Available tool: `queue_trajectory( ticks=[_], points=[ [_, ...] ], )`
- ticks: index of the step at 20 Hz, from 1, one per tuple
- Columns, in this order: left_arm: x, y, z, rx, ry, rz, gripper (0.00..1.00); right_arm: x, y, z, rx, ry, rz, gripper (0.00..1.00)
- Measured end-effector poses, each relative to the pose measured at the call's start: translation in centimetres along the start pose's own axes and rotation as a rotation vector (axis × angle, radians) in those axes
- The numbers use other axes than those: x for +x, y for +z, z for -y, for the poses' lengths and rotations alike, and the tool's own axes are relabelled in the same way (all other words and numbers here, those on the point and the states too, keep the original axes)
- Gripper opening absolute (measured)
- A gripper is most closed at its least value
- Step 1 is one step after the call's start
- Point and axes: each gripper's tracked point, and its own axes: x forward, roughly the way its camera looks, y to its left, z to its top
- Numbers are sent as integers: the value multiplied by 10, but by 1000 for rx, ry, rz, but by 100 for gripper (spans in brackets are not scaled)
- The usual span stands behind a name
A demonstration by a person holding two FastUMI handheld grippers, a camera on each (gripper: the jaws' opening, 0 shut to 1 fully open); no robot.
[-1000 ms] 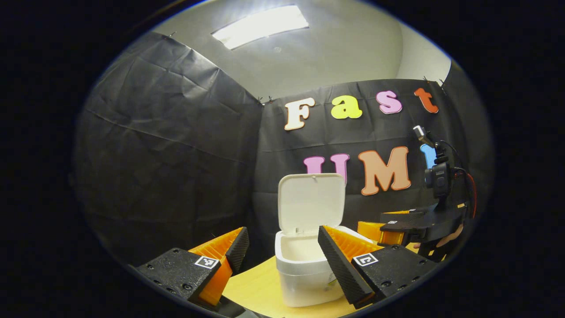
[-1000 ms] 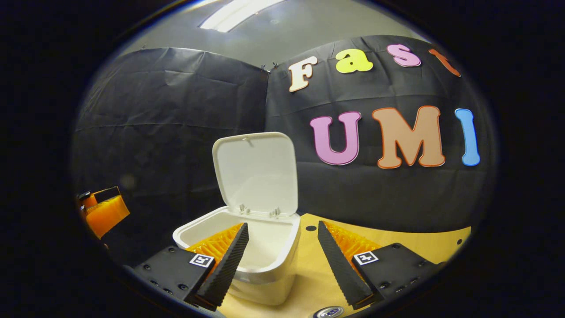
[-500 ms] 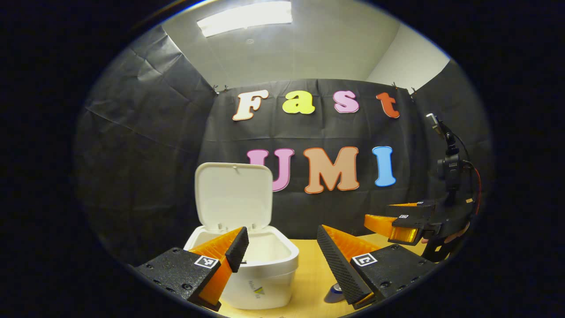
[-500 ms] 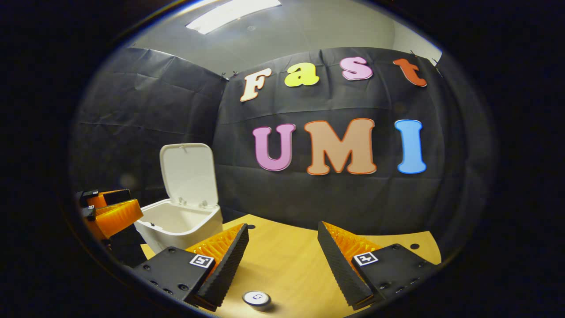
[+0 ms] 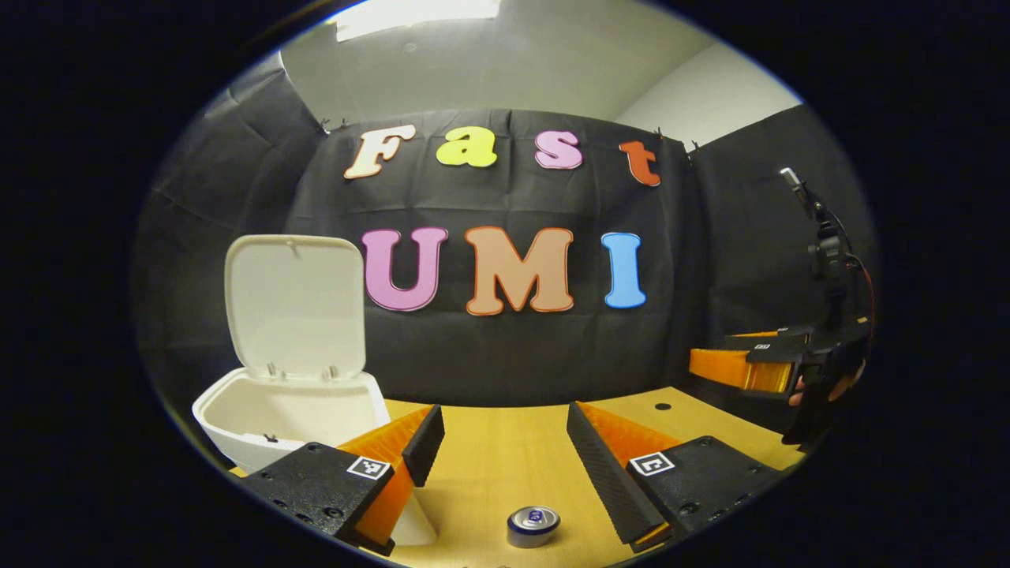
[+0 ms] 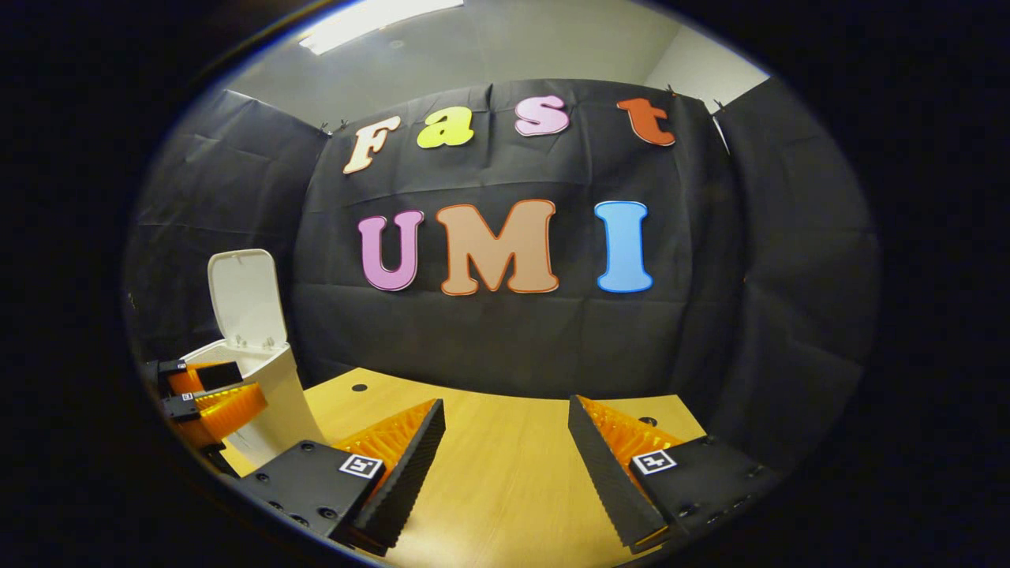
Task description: Press the lid of the desktop garbage bin to open it, pick up the crumpled paper on the desktop and throw it into the bin, then pick up the pop can on the desktop and drop it into the bin, and finally close the garbage bin lid.
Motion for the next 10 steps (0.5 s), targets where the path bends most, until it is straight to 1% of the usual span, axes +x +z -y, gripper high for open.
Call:
queue_trajectory(
  ticks=[1,2,4,10],
  points=[
    [5,-12,5,-6,-10,-27,94,-2,-4,8,0,-13,-7,96],
    [9,-23,9,-11,-18,-54,94,-5,-8,14,2,-24,-16,99],
    [15,-48,15,-11,-26,-109,94,-8,-13,25,7,-42,-34,99],
    [26,-126,23,51,-30,-251,94,-23,-28,58,16,-97,-74,99]
  ],
)
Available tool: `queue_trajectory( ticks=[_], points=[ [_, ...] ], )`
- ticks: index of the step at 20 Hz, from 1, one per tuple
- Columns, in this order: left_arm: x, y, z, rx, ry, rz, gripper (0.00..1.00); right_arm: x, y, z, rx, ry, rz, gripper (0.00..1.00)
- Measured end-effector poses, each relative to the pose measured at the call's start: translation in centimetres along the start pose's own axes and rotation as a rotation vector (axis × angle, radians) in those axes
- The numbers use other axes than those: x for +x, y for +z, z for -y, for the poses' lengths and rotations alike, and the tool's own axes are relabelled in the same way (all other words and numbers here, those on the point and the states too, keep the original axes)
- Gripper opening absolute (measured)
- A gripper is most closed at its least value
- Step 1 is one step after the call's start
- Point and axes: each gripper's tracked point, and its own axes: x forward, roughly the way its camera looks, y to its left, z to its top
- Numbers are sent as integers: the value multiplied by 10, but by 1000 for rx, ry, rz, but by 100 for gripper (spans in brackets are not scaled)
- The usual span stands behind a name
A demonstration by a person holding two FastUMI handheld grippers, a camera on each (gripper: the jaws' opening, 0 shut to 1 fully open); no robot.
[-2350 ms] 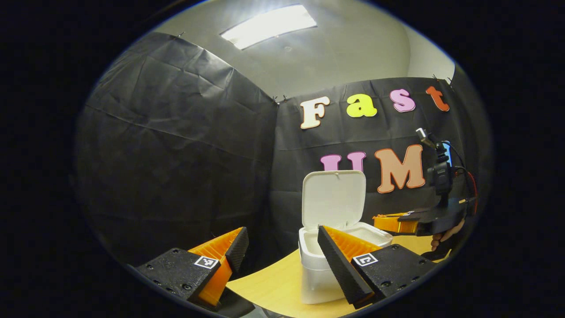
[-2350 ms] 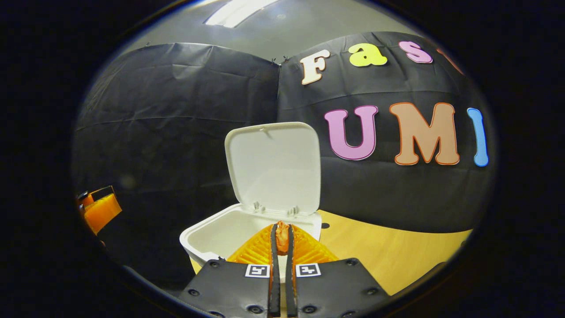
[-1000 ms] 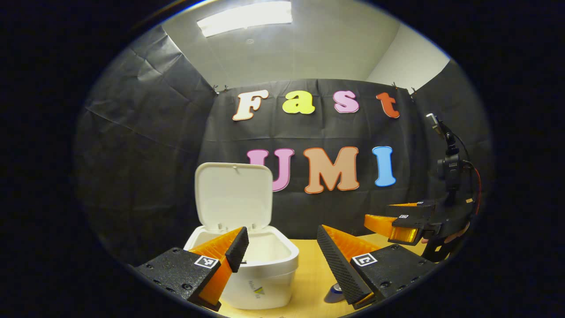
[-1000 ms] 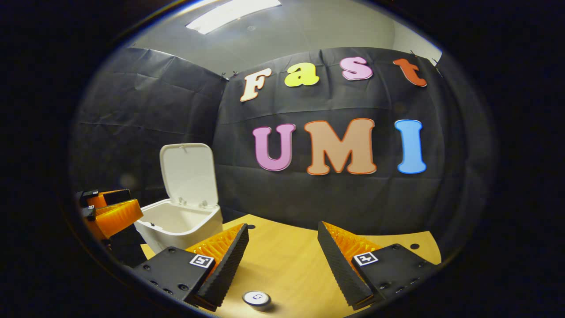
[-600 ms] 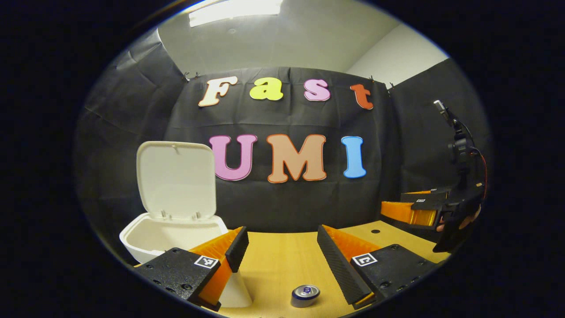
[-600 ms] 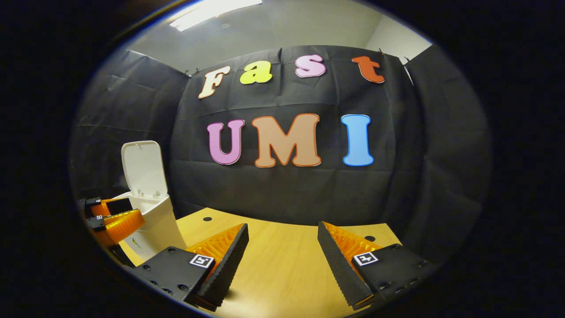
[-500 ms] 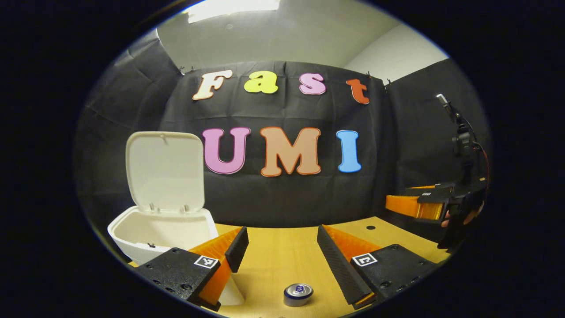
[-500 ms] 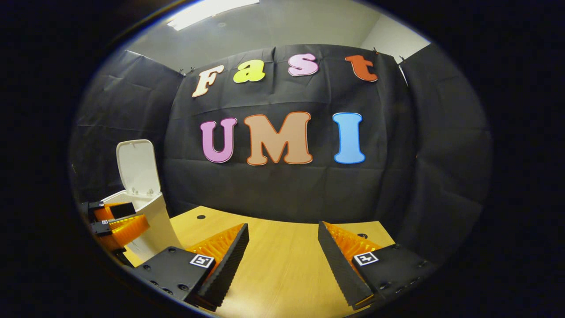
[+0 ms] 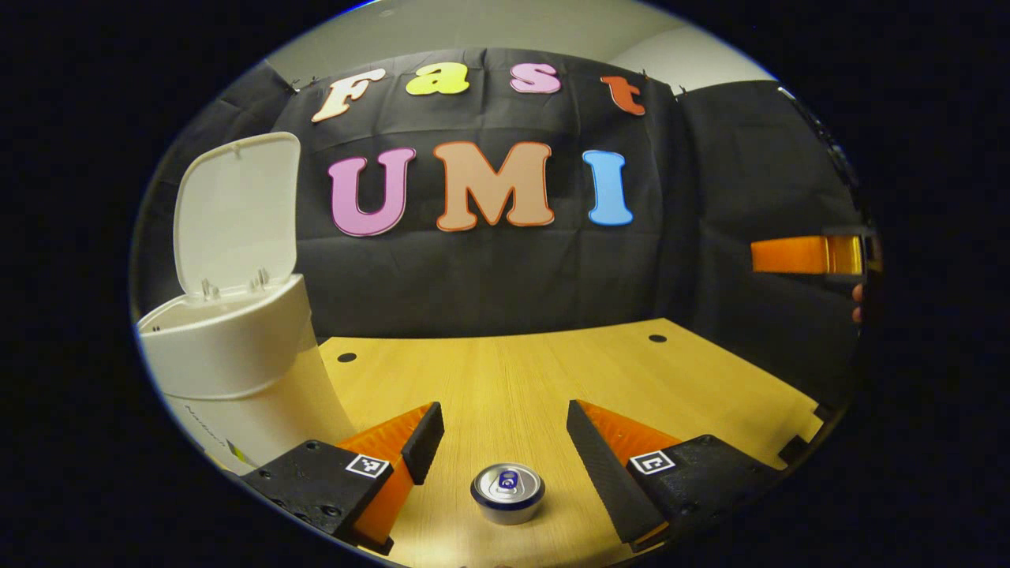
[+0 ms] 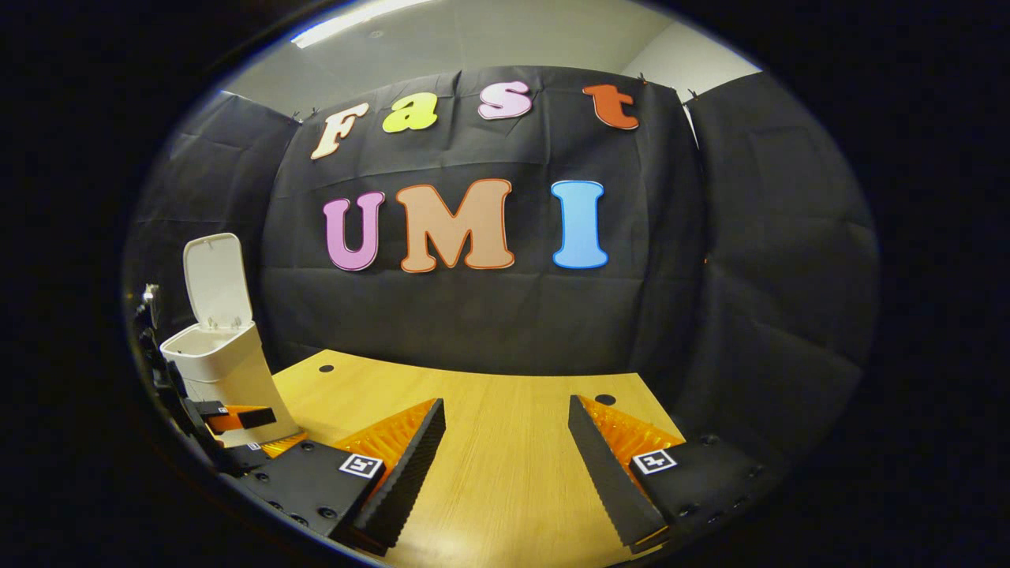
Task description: Press the lid of the desktop garbage bin to open it, pick up the crumpled paper on the desktop and throw it into the bin, then pick up the pop can on the desktop and drop it into the bin, and finally close the garbage bin lid.
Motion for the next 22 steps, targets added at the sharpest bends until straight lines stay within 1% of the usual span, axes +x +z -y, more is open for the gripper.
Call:
queue_trajectory(
  ticks=[5,10,11,12,13,14,15,17,18,22],
  points=[
    [16,-55,-3,23,40,-93,95,-11,-2,23,-11,-41,-6,98],
    [27,-98,2,31,27,-203,96,-17,-7,31,-34,-55,-25,99],
    [25,-95,1,30,22,-203,86,-18,-6,31,-36,-53,-25,99],
    [24,-90,5,20,2,-211,78,-17,-6,30,-38,-47,-22,98],
    [24,-78,7,21,1,-181,76,-17,-3,27,-39,-40,-18,98],
    [23,-62,5,30,5,-147,77,-15,-3,24,-42,-32,-15,98],
    [21,-46,3,34,7,-113,76,-14,-1,20,-42,-22,-11,96],
    [20,-15,-1,33,11,-53,76,-10,3,11,-40,2,-3,96],
    [20,1,-3,31,12,-24,76,-8,2,7,-39,15,0,99],
    [12,61,-10,7,16,81,75,-3,4,-7,-44,56,9,99]
  ],
)
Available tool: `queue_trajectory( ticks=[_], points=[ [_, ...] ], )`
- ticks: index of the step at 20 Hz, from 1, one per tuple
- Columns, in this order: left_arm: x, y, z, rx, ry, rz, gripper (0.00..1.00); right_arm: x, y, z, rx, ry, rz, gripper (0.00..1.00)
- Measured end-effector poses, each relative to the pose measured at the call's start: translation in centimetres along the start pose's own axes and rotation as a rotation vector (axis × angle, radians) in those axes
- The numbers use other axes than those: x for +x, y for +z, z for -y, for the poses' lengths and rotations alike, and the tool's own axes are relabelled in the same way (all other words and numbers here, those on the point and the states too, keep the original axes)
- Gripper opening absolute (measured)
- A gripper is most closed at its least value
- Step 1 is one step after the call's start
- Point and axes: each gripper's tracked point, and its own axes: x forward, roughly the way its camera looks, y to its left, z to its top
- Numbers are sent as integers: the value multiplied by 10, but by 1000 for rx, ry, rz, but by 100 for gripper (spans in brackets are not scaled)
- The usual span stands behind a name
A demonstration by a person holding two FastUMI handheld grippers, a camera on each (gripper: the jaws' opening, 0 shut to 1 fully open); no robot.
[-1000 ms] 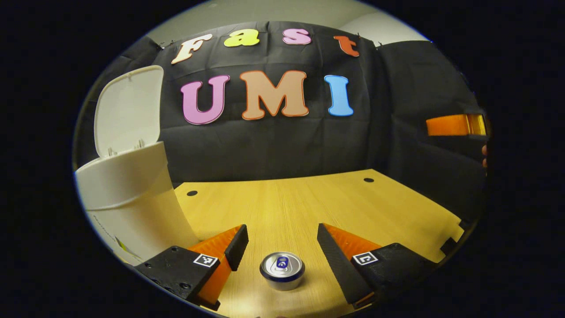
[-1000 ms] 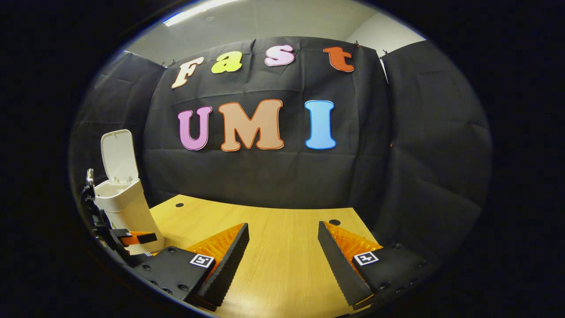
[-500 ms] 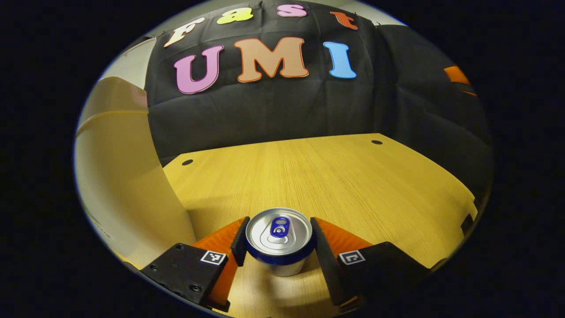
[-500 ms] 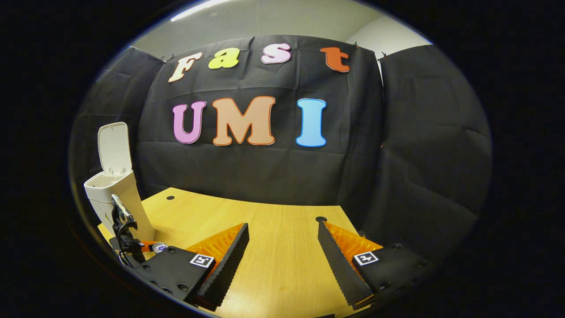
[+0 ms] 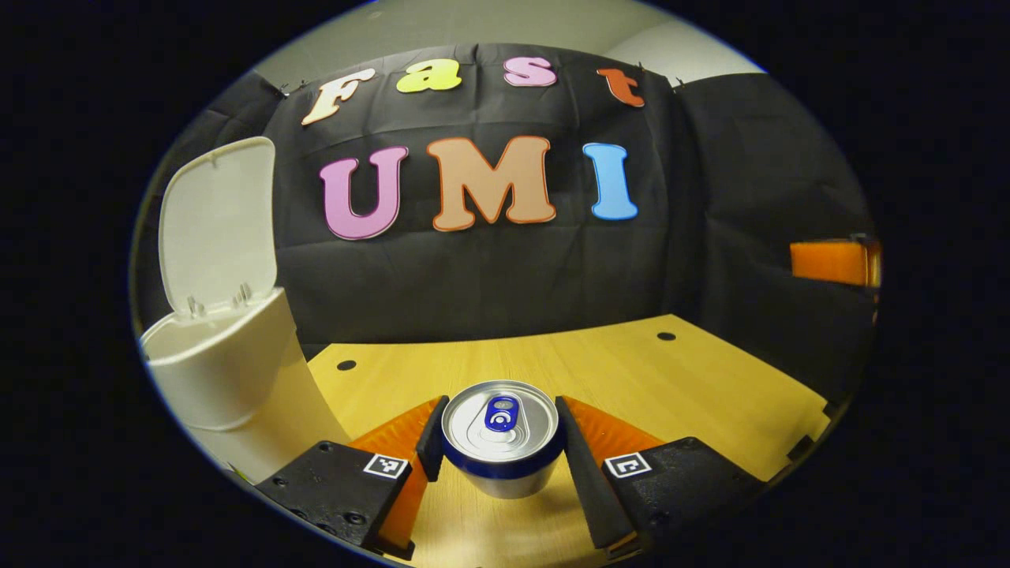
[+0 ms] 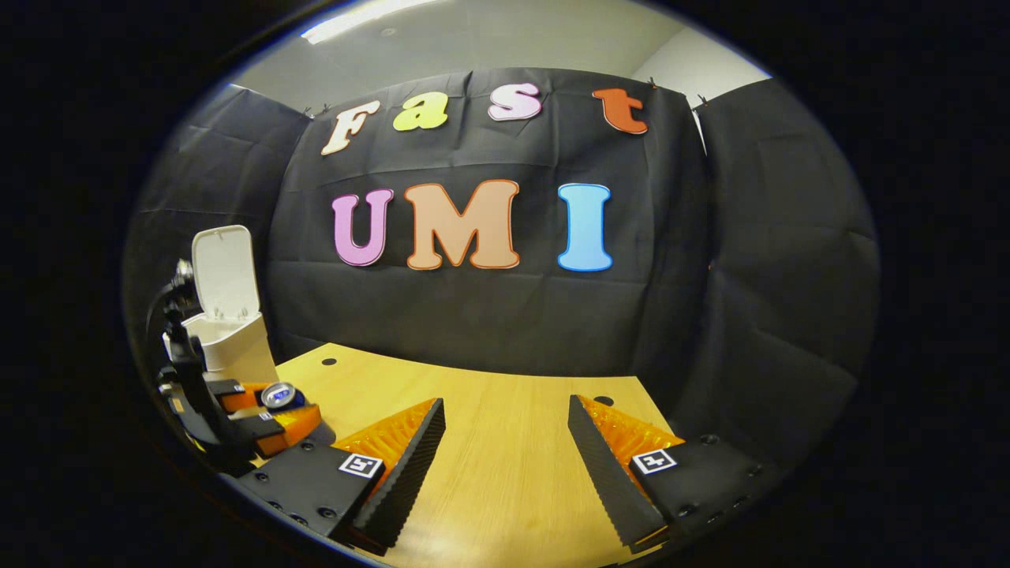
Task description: Press the lid of the desktop garbage bin to open it, pick up the crumpled paper on the desktop and throw it into the bin, then pick up the pop can on the desktop and drop it into the bin, and finally close the garbage bin lid.
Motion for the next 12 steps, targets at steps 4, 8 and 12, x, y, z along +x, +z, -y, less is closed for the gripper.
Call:
queue_trajectory(
  ticks=[4,8,12],
  points=[
    [-11,54,-14,16,34,97,74,5,0,-9,3,34,-3,99],
    [-24,97,-36,20,80,168,74,11,2,-20,8,73,-2,99],
    [-43,124,-75,10,164,212,74,15,2,-37,9,119,-1,99]
  ],
)
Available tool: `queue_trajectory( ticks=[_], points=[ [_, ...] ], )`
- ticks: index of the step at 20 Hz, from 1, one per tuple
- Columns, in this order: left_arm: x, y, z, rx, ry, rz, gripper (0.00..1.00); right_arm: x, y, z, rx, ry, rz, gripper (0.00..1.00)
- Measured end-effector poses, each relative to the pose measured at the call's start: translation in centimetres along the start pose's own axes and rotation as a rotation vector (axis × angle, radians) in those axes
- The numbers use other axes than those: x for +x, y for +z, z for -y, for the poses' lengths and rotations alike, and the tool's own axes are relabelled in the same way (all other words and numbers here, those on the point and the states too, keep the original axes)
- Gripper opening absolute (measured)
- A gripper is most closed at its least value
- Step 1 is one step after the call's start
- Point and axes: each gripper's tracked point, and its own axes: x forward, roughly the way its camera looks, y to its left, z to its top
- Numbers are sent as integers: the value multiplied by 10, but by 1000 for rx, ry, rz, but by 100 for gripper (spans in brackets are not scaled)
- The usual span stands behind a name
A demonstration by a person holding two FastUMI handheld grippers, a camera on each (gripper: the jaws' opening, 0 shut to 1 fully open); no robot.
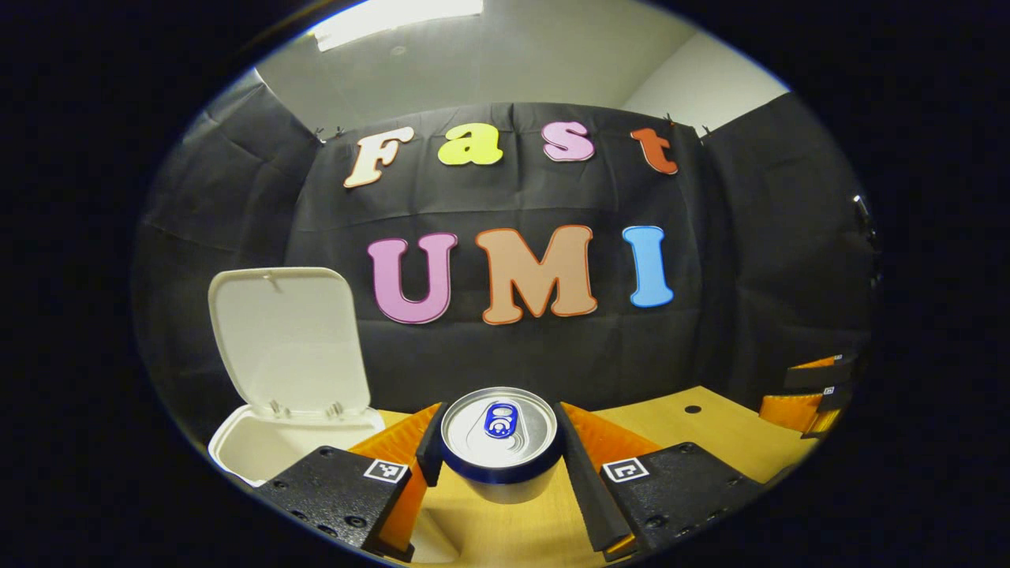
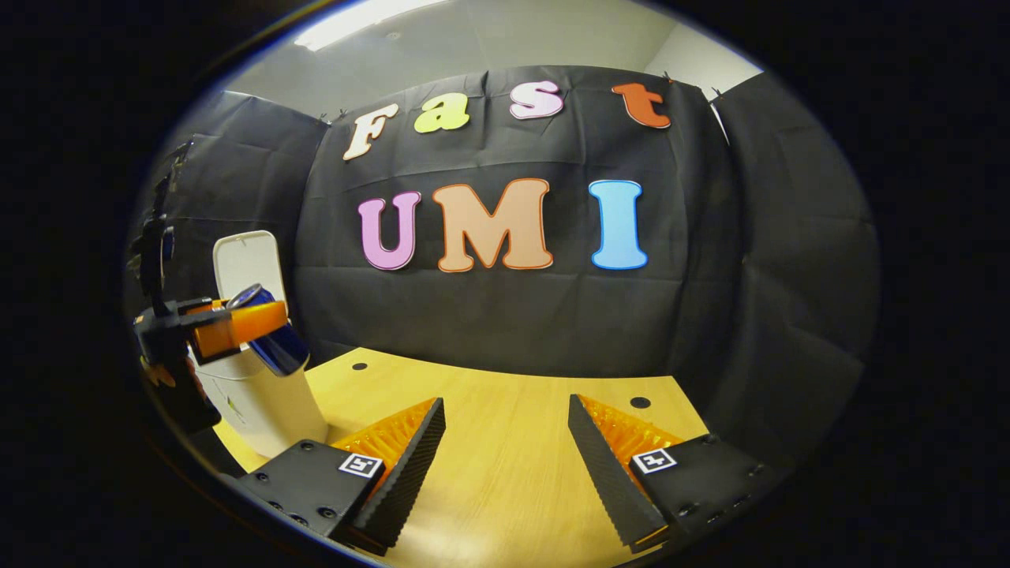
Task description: Press the lid of the desktop garbage bin to open it, pick up the crumpled paper on the desktop and throw it into the bin, then pick up the pop can on the desktop and drop it into the bin, and finally close the garbage bin lid.
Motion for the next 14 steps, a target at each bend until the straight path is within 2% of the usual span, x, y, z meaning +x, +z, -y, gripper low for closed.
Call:
queue_trajectory(
  ticks=[6,11,14],
  points=[
    [-12,16,-70,44,142,28,75,10,1,-26,-13,58,-8,99],
    [-26,-6,-126,59,267,-25,75,14,-1,-37,-27,86,-20,99],
    [-30,-20,-145,46,309,-59,75,14,-2,-39,-28,90,-26,99]
  ],
)
